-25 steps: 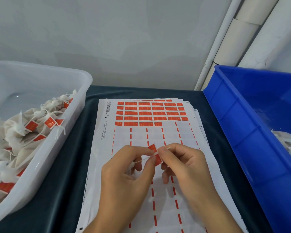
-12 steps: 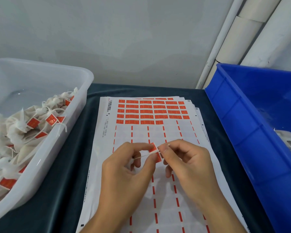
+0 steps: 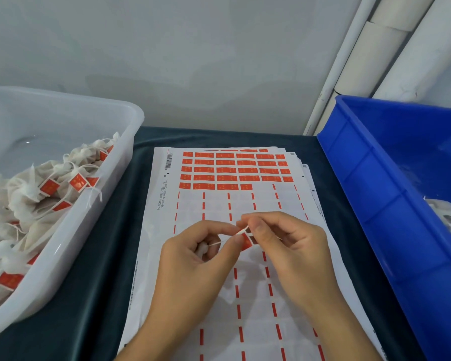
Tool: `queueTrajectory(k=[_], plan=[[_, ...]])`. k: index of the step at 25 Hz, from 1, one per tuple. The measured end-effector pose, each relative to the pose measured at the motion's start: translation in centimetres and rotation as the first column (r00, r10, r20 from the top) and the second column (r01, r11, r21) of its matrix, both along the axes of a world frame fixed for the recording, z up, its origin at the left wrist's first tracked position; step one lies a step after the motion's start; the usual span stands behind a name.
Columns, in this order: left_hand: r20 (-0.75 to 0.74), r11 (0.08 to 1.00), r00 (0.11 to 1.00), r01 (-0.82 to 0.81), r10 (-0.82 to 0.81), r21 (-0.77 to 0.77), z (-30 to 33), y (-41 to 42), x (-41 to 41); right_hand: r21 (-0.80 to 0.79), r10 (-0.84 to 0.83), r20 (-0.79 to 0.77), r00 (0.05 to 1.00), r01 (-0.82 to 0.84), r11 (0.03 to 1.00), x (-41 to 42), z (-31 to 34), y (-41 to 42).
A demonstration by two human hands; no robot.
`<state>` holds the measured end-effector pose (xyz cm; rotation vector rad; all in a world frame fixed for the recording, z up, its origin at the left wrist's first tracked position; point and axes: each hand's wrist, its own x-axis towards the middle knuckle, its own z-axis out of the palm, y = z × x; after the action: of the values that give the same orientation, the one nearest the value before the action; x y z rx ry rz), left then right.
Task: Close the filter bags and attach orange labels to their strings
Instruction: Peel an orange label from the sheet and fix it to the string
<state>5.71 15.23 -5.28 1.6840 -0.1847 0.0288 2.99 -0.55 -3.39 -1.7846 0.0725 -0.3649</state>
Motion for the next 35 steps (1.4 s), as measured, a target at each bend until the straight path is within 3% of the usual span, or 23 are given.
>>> queueTrajectory(k=[5, 25, 30, 35], plan=[[-0.078, 0.999, 0.997, 0.023, -0.026, -0.034, -0.2, 0.0, 0.4, 0.039, -0.007, -0.030, 1.000, 0.008, 0.999, 0.0, 0.1, 0.2], [-0.121, 1.000, 0.993, -0.002, 0.000, -0.013, -0.3, -0.1, 0.4, 0.064, 0.010, -0.077, 0.997, -0.005, 0.998, 0.0, -0.2, -0.2], [-0.143, 0.997, 0.989, 0.018, -0.028, -0.074, 0.2, 0.2, 0.3, 0.129, 0.174, -0.095, 0.980, -0.161, 0.978, -0.2, -0.4, -0.3], [-0.142, 0.994, 0.989, 0.030, -0.045, -0.107, 0.5, 0.2, 0.3, 0.059, 0.228, -0.098, 0.969, -0.223, 0.973, -0.1, -0.6, -0.5]])
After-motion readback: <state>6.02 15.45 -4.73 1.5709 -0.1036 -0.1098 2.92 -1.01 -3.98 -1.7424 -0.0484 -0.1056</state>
